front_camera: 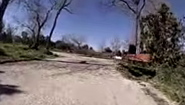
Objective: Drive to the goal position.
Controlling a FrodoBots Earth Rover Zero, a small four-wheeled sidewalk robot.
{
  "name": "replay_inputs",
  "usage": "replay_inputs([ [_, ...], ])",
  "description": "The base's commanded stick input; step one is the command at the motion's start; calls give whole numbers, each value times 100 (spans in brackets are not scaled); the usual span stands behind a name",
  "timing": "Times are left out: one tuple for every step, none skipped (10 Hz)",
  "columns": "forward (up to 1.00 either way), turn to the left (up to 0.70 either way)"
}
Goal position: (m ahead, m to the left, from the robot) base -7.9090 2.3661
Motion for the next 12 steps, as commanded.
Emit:
replay_inputs([
  [0,-100],
  [0,-100],
  [0,-100],
  [0,-100],
  [0,-100],
  [0,-100],
  [0,-100],
  [0,-100],
  [0,-100],
  [0,-100],
  [0,-100],
  [0,-100],
])
